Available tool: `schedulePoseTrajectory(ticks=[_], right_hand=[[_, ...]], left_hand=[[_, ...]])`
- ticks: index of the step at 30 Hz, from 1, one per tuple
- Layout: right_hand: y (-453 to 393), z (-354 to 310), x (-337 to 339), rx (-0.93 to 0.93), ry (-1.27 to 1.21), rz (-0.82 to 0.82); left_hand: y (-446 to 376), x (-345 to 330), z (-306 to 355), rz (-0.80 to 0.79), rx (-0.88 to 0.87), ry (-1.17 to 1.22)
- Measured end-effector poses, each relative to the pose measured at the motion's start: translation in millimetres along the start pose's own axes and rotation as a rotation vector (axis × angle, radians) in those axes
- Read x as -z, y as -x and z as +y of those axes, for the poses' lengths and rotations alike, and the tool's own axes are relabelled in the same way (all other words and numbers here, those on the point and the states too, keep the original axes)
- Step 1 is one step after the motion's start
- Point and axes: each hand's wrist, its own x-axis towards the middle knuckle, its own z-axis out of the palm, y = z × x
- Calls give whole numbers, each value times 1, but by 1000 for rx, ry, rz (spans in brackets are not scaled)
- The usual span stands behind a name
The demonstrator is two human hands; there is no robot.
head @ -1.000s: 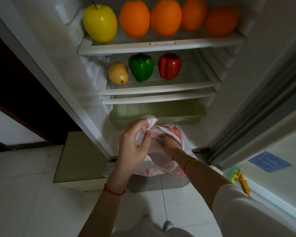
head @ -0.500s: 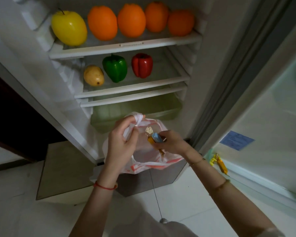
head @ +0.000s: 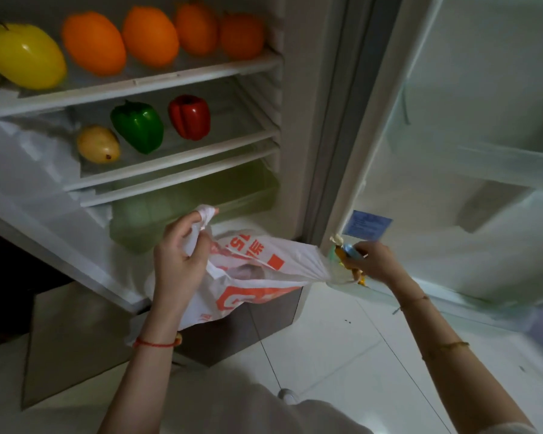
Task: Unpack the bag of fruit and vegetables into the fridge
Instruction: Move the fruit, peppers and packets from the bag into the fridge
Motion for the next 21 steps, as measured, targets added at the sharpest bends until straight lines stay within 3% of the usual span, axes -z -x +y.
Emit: schedulePoseTrajectory(ticks=[2, 6, 10, 13, 17, 21], right_hand=[[3, -1, 0, -4, -247, -115], [16, -17, 5, 29, -684, -185], [23, -13, 18, -6, -863, -204], [22, 3, 25, -109, -733, -109], [10, 25, 11, -218, -174, 15], [-3, 27, -15, -209, -3, 59]], left_hand=[[2, -2, 2, 3, 4, -11], [6, -3, 9, 11, -18, 19], [9, -1, 16, 36, -46, 54], [9, 2, 15, 59, -43, 64], [12, 4, 13, 62, -45, 62], [14, 5, 13, 47, -44, 66]])
